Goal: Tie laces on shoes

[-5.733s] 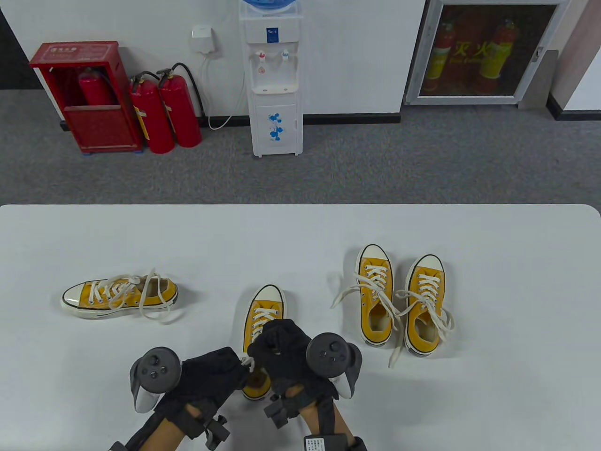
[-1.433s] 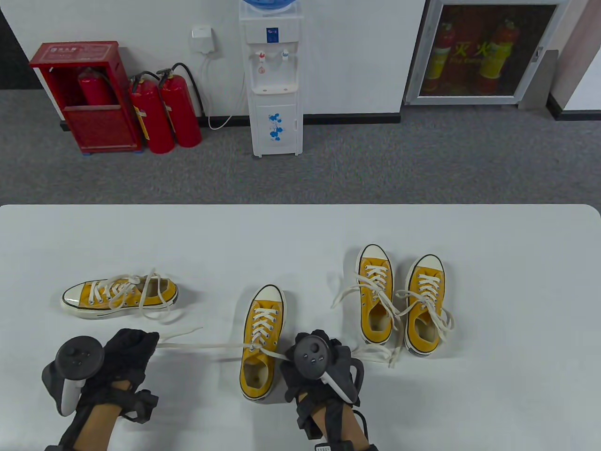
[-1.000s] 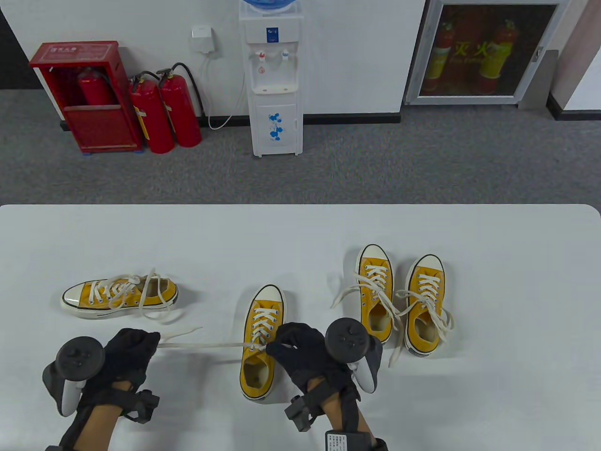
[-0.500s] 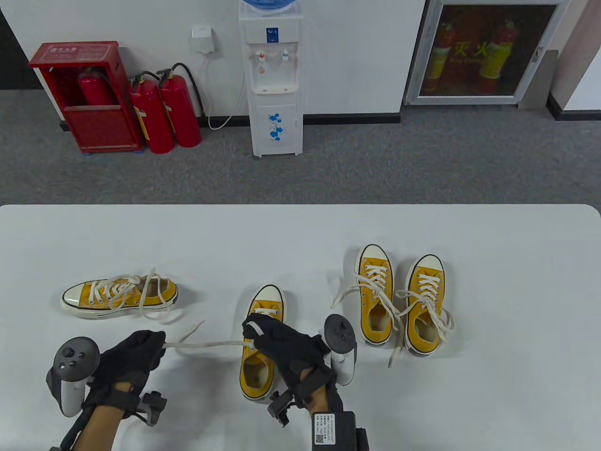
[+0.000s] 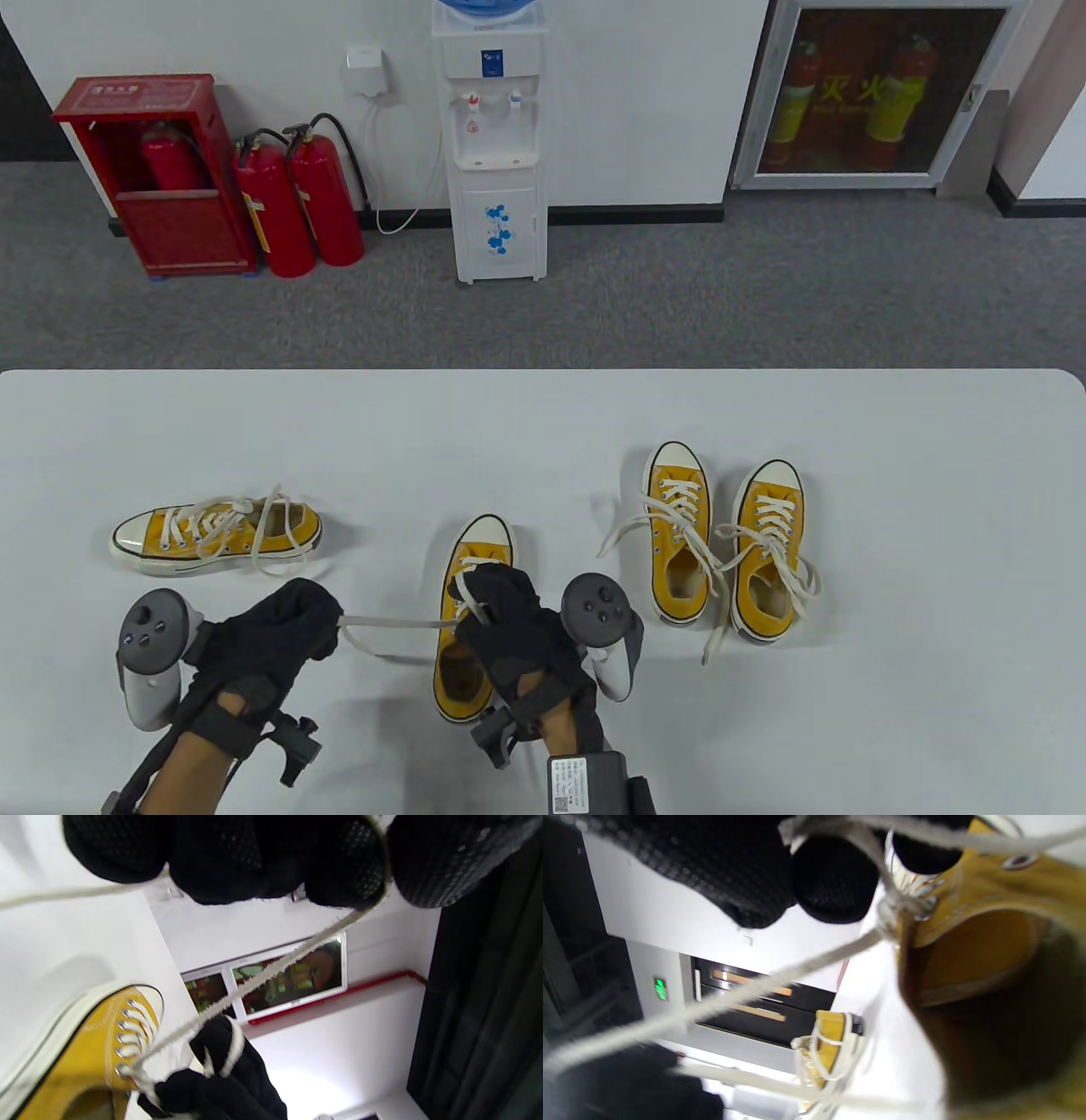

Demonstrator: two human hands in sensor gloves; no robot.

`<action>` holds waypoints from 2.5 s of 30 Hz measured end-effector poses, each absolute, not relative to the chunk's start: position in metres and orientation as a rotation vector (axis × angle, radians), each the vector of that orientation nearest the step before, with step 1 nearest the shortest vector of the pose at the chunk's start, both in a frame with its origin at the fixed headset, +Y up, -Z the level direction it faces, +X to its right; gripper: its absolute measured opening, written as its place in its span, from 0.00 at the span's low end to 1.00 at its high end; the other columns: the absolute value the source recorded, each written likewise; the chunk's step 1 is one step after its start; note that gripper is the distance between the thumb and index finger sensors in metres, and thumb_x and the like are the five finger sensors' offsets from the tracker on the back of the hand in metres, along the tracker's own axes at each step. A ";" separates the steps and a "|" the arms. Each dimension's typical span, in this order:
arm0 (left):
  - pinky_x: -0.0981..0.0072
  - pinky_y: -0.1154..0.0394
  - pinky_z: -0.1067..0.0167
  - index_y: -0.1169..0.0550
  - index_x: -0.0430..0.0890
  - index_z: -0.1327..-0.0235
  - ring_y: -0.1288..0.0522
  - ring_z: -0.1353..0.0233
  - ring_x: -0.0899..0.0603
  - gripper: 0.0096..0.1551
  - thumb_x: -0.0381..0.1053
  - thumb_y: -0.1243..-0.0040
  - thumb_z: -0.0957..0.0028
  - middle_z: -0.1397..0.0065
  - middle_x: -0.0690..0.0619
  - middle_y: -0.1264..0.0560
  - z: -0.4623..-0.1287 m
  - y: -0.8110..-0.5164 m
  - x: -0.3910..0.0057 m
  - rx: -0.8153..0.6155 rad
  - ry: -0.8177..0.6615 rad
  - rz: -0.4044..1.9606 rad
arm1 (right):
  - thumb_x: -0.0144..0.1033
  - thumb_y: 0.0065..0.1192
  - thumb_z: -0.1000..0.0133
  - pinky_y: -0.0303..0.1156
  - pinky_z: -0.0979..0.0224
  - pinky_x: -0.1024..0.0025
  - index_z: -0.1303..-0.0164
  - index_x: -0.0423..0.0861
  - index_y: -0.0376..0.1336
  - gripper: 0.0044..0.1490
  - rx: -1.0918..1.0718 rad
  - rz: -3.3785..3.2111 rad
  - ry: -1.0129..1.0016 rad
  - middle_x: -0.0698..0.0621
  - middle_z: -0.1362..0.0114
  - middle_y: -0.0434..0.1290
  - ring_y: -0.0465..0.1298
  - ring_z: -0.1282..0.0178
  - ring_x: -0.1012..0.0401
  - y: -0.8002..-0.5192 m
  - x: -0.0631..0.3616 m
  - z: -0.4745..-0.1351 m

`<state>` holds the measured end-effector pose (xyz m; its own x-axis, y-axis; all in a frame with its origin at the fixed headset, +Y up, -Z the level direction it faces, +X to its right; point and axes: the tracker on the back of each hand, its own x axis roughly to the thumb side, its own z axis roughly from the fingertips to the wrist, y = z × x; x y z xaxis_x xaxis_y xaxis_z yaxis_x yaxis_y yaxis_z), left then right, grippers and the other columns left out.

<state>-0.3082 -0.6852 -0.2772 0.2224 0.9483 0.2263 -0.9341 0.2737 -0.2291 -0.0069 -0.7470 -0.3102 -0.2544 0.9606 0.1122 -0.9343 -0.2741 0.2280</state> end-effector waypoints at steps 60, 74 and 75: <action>0.40 0.24 0.45 0.15 0.54 0.46 0.18 0.54 0.43 0.28 0.68 0.36 0.52 0.40 0.48 0.19 -0.314 -0.774 -0.251 -0.203 -0.127 0.806 | 0.33 0.72 0.51 0.51 0.24 0.35 0.42 0.50 0.75 0.25 0.175 1.957 -0.167 0.51 0.38 0.80 0.75 0.39 0.53 -0.749 0.012 -0.298; 0.41 0.24 0.45 0.25 0.53 0.31 0.18 0.50 0.42 0.36 0.67 0.39 0.50 0.22 0.44 0.30 -0.310 -0.771 -0.266 -0.110 -0.059 0.841 | 0.43 0.73 0.51 0.72 0.39 0.49 0.39 0.43 0.72 0.31 0.175 1.799 0.077 0.50 0.48 0.85 0.81 0.71 0.63 -0.757 0.023 -0.298; 0.41 0.24 0.44 0.26 0.53 0.31 0.18 0.49 0.41 0.36 0.67 0.39 0.50 0.21 0.44 0.30 -0.310 -0.771 -0.266 -0.107 -0.057 0.853 | 0.44 0.74 0.51 0.72 0.38 0.48 0.38 0.43 0.72 0.32 0.184 1.786 0.107 0.50 0.47 0.85 0.81 0.70 0.63 -0.758 0.022 -0.298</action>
<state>-0.2664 -0.7710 -0.3104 0.6568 0.7540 0.0078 -0.7483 0.6530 -0.1171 0.0217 -0.7581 -0.2985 -0.2132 0.9747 0.0668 -0.9598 -0.2217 0.1723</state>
